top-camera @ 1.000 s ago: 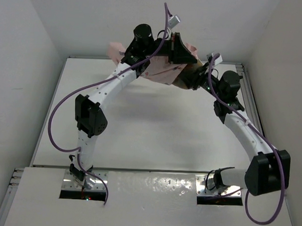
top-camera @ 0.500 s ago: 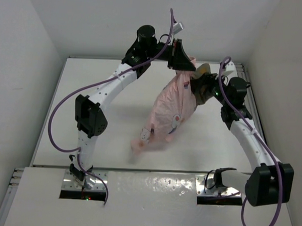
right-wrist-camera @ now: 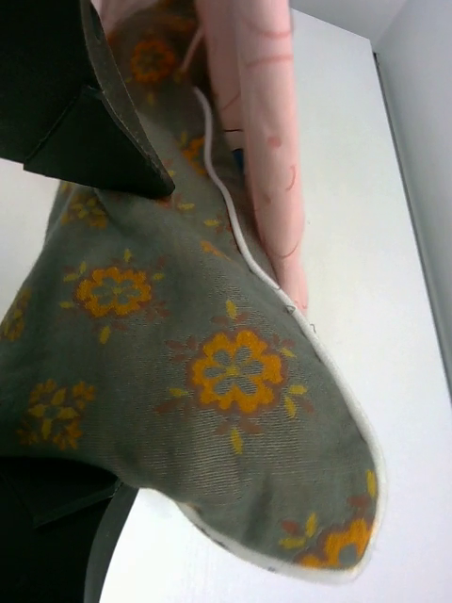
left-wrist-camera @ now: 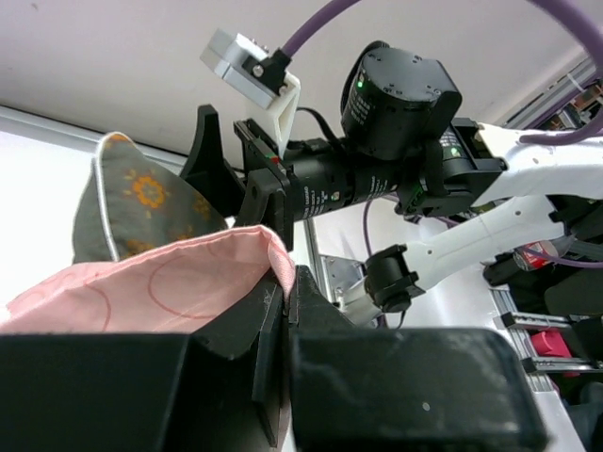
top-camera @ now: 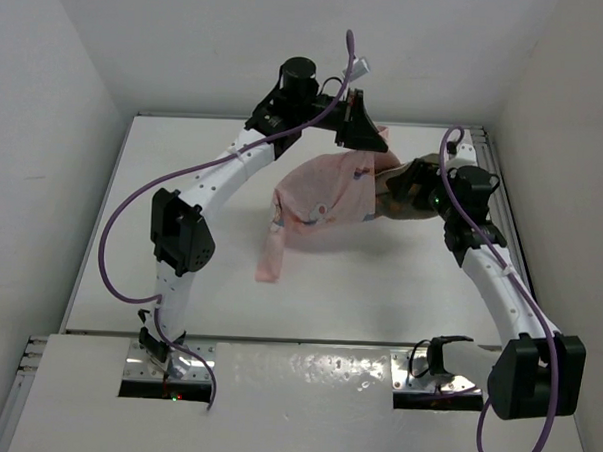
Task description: Put the pillow into the pillowcase
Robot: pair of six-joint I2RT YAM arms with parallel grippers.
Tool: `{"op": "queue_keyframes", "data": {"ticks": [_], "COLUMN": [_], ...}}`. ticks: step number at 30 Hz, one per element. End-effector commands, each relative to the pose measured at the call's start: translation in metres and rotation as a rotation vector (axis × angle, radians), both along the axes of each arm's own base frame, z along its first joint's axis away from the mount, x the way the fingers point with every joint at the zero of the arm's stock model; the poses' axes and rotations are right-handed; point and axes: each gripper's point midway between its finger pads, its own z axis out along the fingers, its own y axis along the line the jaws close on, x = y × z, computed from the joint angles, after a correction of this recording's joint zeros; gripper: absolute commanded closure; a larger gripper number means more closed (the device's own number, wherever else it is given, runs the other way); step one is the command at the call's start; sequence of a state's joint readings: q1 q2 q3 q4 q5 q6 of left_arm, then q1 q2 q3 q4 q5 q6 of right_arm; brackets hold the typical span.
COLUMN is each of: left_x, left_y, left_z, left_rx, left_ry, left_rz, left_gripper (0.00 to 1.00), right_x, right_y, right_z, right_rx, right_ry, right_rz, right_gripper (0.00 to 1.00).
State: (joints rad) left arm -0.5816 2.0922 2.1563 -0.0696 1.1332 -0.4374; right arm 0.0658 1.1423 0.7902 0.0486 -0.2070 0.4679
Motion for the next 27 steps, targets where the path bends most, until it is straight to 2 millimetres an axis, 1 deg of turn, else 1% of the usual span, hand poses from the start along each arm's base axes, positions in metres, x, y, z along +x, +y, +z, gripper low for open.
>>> {"op": "queue_keyframes", "data": {"ticks": [1,5,7,9,11,12,13,14,15,16,17,18,19,20,21,22,23,24,25,26,27], "left_x": [-0.026,-0.025,-0.025,-0.025,-0.025,-0.025,-0.023,-0.022,-0.020,-0.012,-0.008,0.010,0.020,0.028,0.042,0.063,0.075,0.094,0.104,0.111,0.124], "left_y": [0.017,0.017,0.017,0.016,0.016,0.016,0.016,0.016,0.016,0.015,0.016,0.015,0.016,0.018,0.019,0.024,0.027,0.035,0.039,0.044,0.051], "left_z": [0.064,0.060,0.060,0.058,0.058,0.053,0.052,0.046,0.044,0.040,0.030,0.018,0.010,-0.006,-0.020,-0.033,-0.055,-0.069,-0.083,-0.099,-0.118], "left_rx": [-0.109,-0.101,-0.101,-0.099,-0.099,-0.079,-0.076,-0.061,-0.055,-0.043,-0.005,0.029,0.060,0.118,0.161,0.213,0.275,0.331,0.372,0.421,0.483], "left_ry": [-0.185,-0.178,-0.181,-0.177,-0.179,-0.153,-0.160,-0.144,-0.160,-0.165,-0.141,-0.177,-0.186,-0.161,-0.187,-0.202,-0.195,-0.206,-0.204,-0.224,-0.248], "left_rz": [-0.019,-0.019,-0.021,-0.022,-0.022,-0.022,-0.016,-0.011,0.001,0.042,0.066,0.150,0.202,0.251,0.303,0.403,0.449,0.549,0.592,0.615,0.663], "left_gripper": [1.00,1.00,1.00,1.00,1.00,1.00,1.00,1.00,1.00,1.00,1.00,1.00,1.00,1.00,1.00,1.00,0.97,0.91,0.82,0.70,0.48], "right_x": [-0.004,-0.007,-0.009,-0.010,-0.013,-0.015,-0.020,-0.023,-0.031,-0.035,-0.040,-0.051,-0.056,-0.062,-0.067,-0.075,-0.077,-0.084,-0.085,-0.086,-0.086], "right_y": [-0.002,-0.004,-0.004,-0.001,0.006,0.008,0.015,0.020,0.028,0.034,0.041,0.050,0.055,0.065,0.069,0.072,0.078,0.081,0.082,0.088,0.087], "right_z": [-0.011,-0.022,-0.021,-0.021,-0.020,-0.021,-0.023,-0.025,-0.037,-0.040,-0.039,-0.057,-0.062,-0.064,-0.069,-0.081,-0.084,-0.095,-0.097,-0.098,-0.105], "right_rx": [0.039,0.041,0.042,0.045,0.062,0.069,0.090,0.099,0.110,0.129,0.141,0.158,0.171,0.181,0.191,0.217,0.230,0.265,0.283,0.298,0.304], "right_ry": [0.032,0.060,0.056,0.056,0.059,0.063,0.073,0.076,0.103,0.111,0.097,0.139,0.151,0.149,0.161,0.201,0.202,0.245,0.252,0.249,0.268], "right_rz": [-0.028,-0.048,-0.047,-0.028,0.013,0.025,0.059,0.080,0.107,0.125,0.152,0.174,0.184,0.210,0.217,0.211,0.216,0.198,0.184,0.189,0.164], "right_gripper": [0.11,0.06,0.03,0.03,0.05,0.08,0.12,0.17,0.30,0.38,0.47,0.67,0.76,0.83,0.90,0.99,1.00,1.00,1.00,1.00,1.00]}}
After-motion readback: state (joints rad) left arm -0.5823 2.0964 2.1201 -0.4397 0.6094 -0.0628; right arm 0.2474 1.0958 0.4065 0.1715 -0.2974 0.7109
